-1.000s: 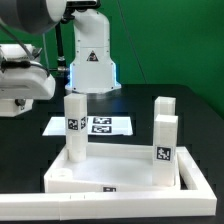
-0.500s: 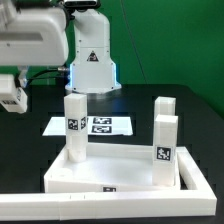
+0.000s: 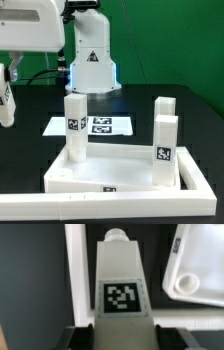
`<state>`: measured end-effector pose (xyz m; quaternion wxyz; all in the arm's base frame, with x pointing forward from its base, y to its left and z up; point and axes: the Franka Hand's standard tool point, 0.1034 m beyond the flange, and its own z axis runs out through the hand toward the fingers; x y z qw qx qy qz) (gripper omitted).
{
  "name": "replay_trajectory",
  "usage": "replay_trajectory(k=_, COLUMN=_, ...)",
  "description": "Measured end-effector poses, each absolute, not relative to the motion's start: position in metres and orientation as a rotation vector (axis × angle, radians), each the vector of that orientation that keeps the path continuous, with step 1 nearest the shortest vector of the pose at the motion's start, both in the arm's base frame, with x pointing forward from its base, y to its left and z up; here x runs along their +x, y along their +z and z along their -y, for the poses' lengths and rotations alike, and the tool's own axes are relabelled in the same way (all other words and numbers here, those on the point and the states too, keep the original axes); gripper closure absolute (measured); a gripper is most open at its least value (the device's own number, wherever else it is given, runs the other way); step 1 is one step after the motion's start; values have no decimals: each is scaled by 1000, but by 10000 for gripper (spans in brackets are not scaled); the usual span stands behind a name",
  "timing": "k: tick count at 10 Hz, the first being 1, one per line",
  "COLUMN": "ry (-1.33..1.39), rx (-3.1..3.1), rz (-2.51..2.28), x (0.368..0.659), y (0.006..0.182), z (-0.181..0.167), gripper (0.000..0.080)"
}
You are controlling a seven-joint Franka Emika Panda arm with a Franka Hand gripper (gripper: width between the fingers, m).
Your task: Assemble desk
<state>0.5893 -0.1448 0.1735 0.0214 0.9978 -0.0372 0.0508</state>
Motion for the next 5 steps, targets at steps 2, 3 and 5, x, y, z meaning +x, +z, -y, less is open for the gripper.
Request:
replay_trajectory(k=2, ry=414, rx=3082, rz=219, x=615, y=176, z=120, gripper=512)
replay_trajectory(k=3, ry=523, rx=3051, rz=269, x=625, y=170, z=98, gripper=512)
replay_trajectory(k=5, ry=668, rx=3017, rz=286, x=638, y=166, z=66, gripper=512)
